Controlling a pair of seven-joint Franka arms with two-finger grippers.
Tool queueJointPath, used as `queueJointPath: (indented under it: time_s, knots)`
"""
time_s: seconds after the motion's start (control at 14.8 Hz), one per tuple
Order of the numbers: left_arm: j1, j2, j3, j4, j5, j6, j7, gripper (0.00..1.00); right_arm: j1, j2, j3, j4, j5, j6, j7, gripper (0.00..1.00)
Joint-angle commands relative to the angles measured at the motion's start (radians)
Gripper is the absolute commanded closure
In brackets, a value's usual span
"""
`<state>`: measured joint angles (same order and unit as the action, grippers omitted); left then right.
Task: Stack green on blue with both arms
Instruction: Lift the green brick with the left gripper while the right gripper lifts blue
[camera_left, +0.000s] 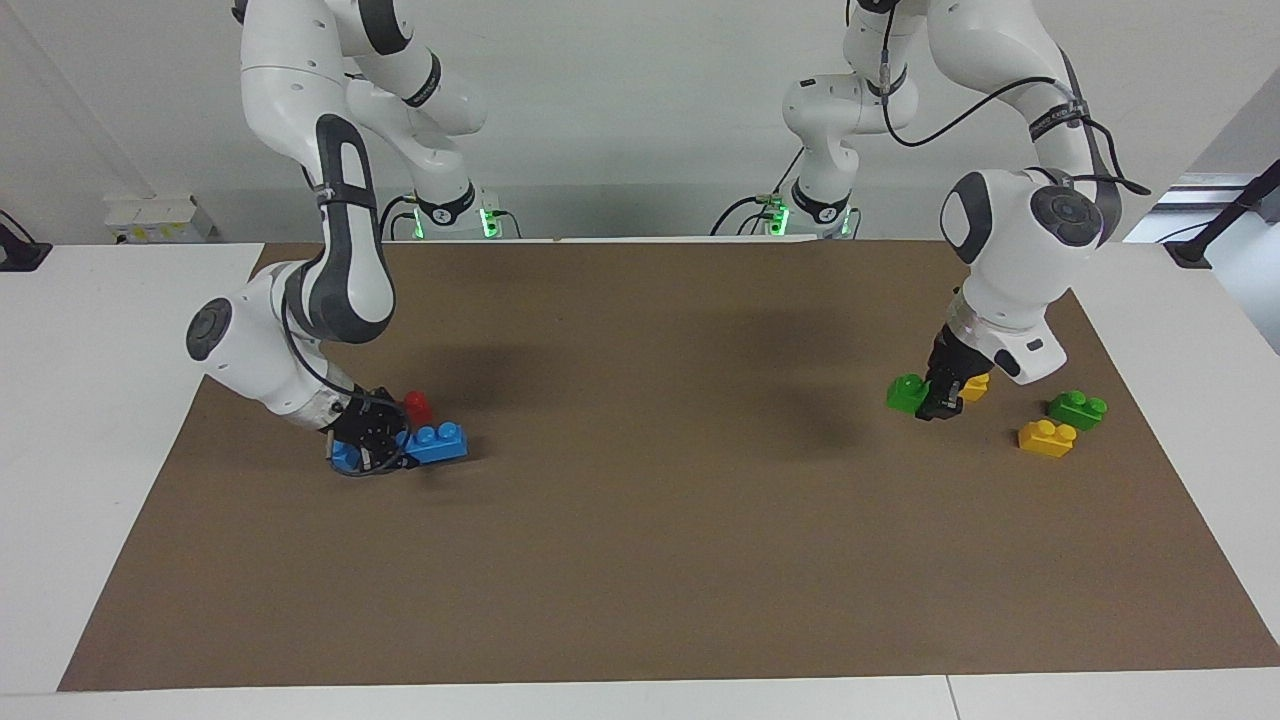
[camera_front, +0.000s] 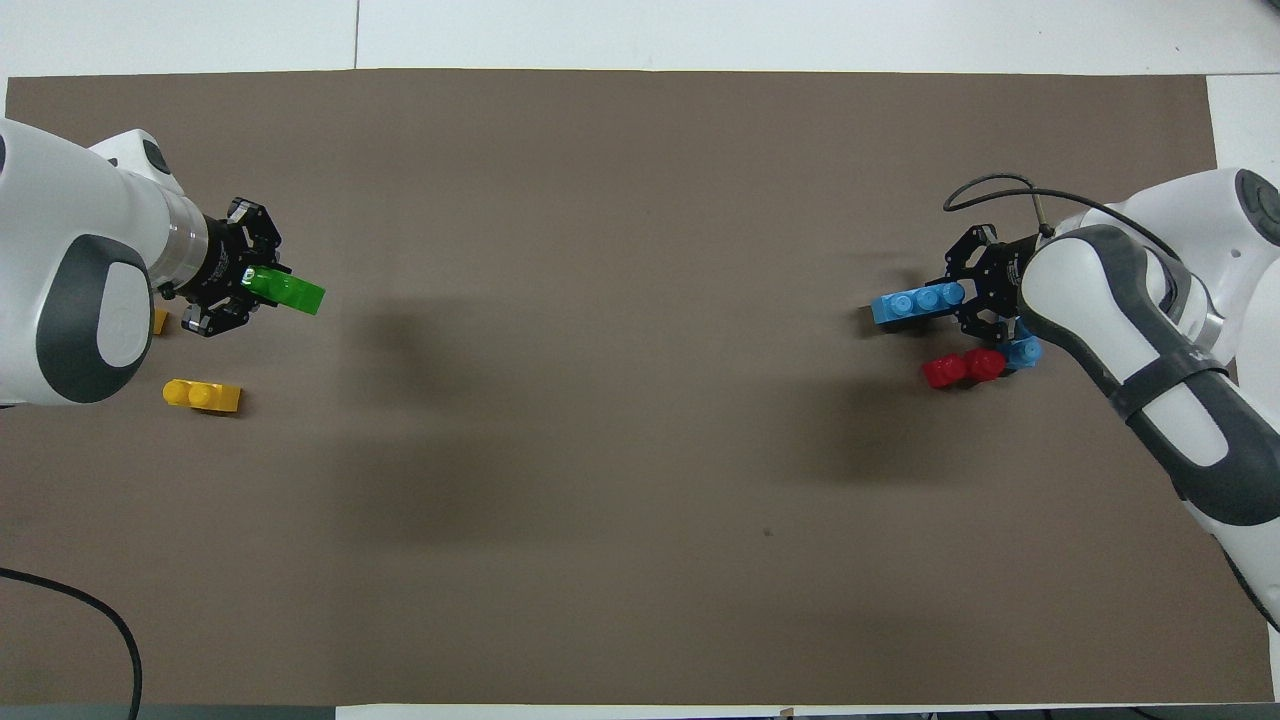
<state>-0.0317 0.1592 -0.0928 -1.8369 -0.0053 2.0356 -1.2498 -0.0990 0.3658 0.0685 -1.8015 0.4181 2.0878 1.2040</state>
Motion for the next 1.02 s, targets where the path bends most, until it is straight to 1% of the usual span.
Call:
queueJointPath:
  time_s: [0.0,0.14,0.27,0.41,0.54,0.61,0.68,0.74,0.88,0.95]
  knots:
    - [-0.052,-0.05,0.008,-0.004,0.022,-0.076,-0.057,1.0,0.065,-0.079,0.017,0.05,0.019,-0.06,0.161,1.0]
    - [-0.079,-0.073,0.008,-0.004,0.021,-0.101,-0.153,1.0,0.122,-0.106,0.017,0.048,0.018,-0.055,0.187,1.0]
    - [-0.112,-0.089,0.008,-0.004,0.022,-0.106,-0.279,1.0,0.195,-0.116,0.017,0.048,0.018,-0.057,0.222,1.0]
    - [-0.137,-0.102,0.008,-0.007,0.021,-0.106,-0.399,1.0,0.252,-0.12,0.016,0.047,0.015,-0.048,0.381,1.0]
    - [-0.145,-0.11,0.007,-0.005,0.022,-0.101,-0.515,1.0,0.295,-0.128,0.016,0.03,0.013,-0.045,0.43,1.0]
    - [-0.154,-0.11,0.007,-0.007,0.022,-0.101,-0.546,1.0,0.324,-0.134,0.016,0.009,0.014,-0.014,0.442,1.0]
    - [-0.169,-0.11,0.008,-0.008,0.022,-0.103,-0.556,1.0,0.341,-0.136,0.016,-0.01,0.013,0.044,0.469,1.0]
    - [-0.178,-0.113,0.008,-0.012,0.022,-0.104,-0.556,1.0,0.358,-0.145,0.017,-0.042,0.013,0.095,0.502,1.0]
    - [-0.204,-0.121,0.008,-0.018,0.024,-0.104,-0.557,1.0,0.39,-0.16,0.019,-0.123,0.013,0.184,0.502,1.0]
    - [-0.217,-0.122,0.008,-0.024,0.024,-0.104,-0.574,1.0,0.422,-0.162,0.019,-0.157,0.013,0.227,0.499,1.0]
